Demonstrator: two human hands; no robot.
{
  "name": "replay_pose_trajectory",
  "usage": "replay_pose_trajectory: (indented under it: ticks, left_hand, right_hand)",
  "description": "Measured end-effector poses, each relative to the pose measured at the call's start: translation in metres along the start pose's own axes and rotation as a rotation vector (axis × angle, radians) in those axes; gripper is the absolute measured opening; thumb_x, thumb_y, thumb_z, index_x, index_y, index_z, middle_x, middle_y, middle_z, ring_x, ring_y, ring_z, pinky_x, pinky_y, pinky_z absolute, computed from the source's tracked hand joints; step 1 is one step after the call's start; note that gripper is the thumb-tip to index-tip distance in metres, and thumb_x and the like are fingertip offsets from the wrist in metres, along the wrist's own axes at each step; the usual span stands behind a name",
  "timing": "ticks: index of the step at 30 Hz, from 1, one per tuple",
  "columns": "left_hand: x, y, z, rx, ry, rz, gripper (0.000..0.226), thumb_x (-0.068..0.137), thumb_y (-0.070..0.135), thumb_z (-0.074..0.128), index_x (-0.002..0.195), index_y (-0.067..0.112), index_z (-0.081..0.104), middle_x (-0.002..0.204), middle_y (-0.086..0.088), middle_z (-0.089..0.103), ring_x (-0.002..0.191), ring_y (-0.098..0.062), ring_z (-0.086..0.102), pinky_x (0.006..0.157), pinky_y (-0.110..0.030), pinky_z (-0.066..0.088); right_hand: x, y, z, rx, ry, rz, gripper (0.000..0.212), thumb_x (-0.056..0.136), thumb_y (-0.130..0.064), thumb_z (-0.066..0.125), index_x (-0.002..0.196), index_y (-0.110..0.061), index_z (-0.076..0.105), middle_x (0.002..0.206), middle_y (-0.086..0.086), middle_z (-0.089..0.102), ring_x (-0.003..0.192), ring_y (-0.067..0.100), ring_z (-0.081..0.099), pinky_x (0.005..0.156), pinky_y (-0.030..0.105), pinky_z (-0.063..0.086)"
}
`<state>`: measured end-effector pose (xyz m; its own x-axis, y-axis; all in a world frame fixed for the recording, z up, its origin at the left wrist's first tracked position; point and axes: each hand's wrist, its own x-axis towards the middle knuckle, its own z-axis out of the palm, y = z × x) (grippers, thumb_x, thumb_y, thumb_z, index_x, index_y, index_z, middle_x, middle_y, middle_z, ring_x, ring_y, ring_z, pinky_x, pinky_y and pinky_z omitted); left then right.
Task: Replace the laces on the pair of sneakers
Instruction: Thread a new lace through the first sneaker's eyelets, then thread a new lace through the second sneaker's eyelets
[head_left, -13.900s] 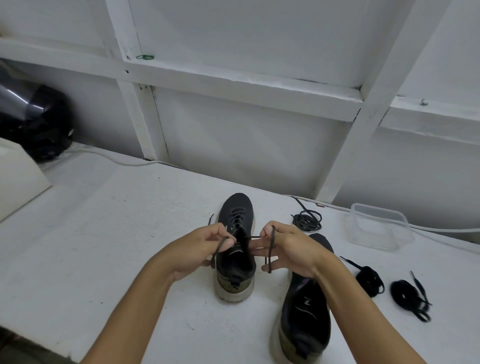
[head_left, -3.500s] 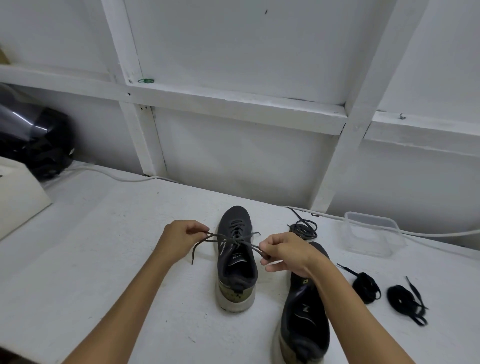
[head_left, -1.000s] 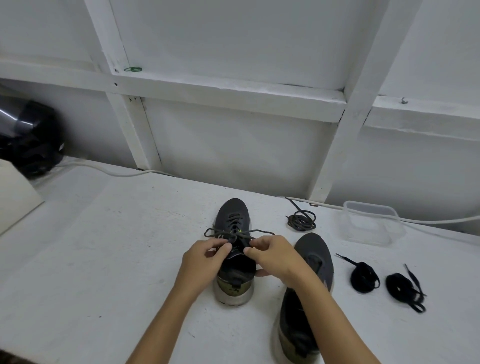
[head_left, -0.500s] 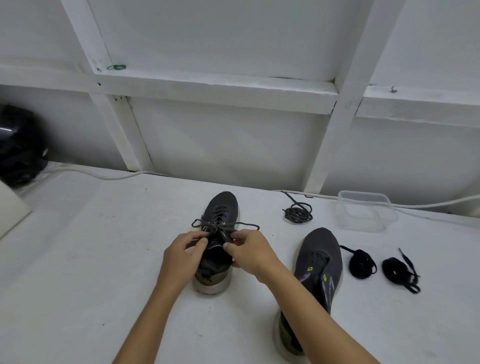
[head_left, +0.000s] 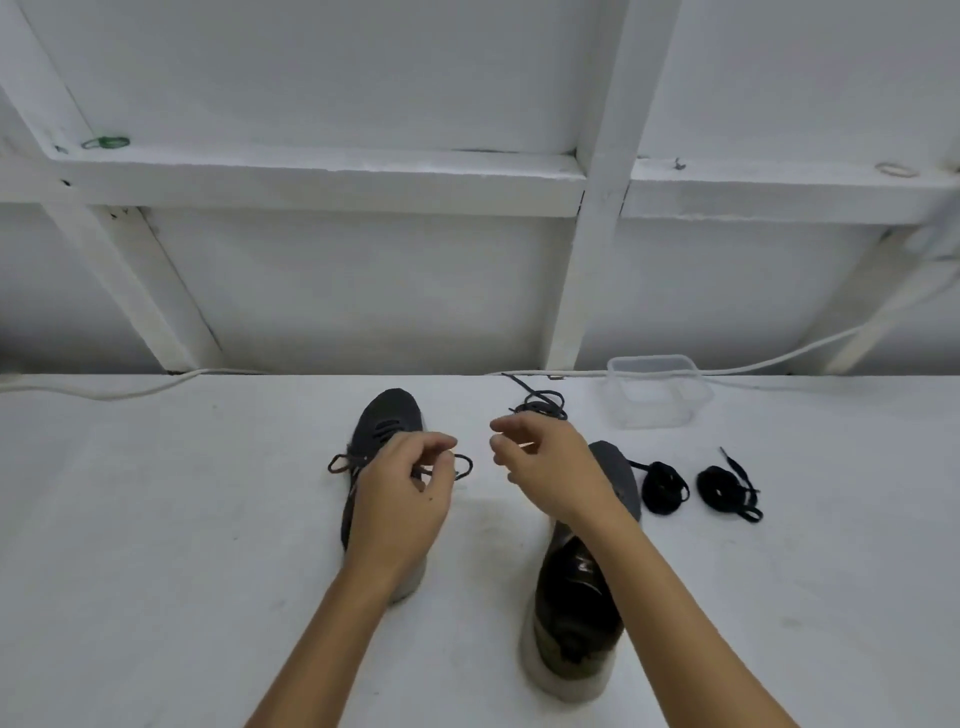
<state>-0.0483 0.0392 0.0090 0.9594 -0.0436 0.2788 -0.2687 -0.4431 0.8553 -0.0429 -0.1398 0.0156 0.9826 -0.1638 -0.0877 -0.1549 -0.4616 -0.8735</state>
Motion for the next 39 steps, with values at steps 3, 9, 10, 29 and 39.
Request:
replay_pose_trajectory:
  ticks: [3, 9, 10, 29, 39]
  left_hand:
    - [-0.008, 0.008, 0.034, -0.109, -0.129, -0.053, 0.017, 0.094, 0.011, 0.064, 0.104, 0.023, 0.072, 0.103, 0.016, 0.068, 0.094, 0.003, 0.062, 0.072, -0.007, 0.045]
    - [-0.027, -0.006, 0.090, -0.128, -0.413, -0.280, 0.028, 0.098, 0.018, 0.058, 0.123, 0.026, 0.065, 0.122, 0.015, 0.063, 0.097, 0.019, 0.055, 0.079, 0.003, 0.038]
    - [-0.029, -0.008, 0.096, -0.121, -0.444, -0.315, 0.032, 0.098, 0.019, 0.058, 0.129, 0.025, 0.063, 0.125, 0.015, 0.061, 0.097, 0.019, 0.054, 0.078, 0.004, 0.037]
    - [-0.044, -0.007, 0.107, -0.279, -0.340, -0.450, 0.036, 0.097, 0.010, 0.051, 0.116, 0.037, 0.066, 0.114, -0.002, 0.068, 0.097, -0.003, 0.068, 0.090, -0.024, 0.053]
    - [-0.010, -0.012, 0.108, -0.013, -0.214, -0.440, 0.032, 0.096, 0.022, 0.057, 0.127, 0.022, 0.062, 0.127, 0.004, 0.059, 0.101, -0.006, 0.062, 0.096, -0.028, 0.048]
  right_hand:
    - [-0.019, 0.021, -0.025, 0.009, 0.251, -0.033, 0.017, 0.096, -0.029, 0.063, 0.109, -0.031, 0.073, 0.099, -0.022, 0.072, 0.090, -0.006, 0.066, 0.079, 0.012, 0.052]
    - [-0.058, 0.075, -0.044, 0.072, 0.435, 0.114, 0.021, 0.096, -0.021, 0.061, 0.112, -0.033, 0.069, 0.112, -0.020, 0.066, 0.097, -0.016, 0.058, 0.078, 0.006, 0.043]
    - [-0.063, 0.084, -0.043, 0.078, 0.441, 0.139, 0.025, 0.096, -0.021, 0.061, 0.118, -0.032, 0.067, 0.117, -0.018, 0.063, 0.100, -0.014, 0.058, 0.078, 0.005, 0.041]
    - [-0.037, 0.101, -0.021, 0.143, 0.293, 0.171, 0.035, 0.091, -0.026, 0.067, 0.125, -0.020, 0.068, 0.125, -0.008, 0.060, 0.116, 0.011, 0.059, 0.106, 0.033, 0.046]
    - [-0.017, 0.103, -0.024, 0.152, 0.224, 0.191, 0.028, 0.093, -0.032, 0.064, 0.119, -0.025, 0.071, 0.123, -0.010, 0.065, 0.109, 0.007, 0.063, 0.100, 0.029, 0.050]
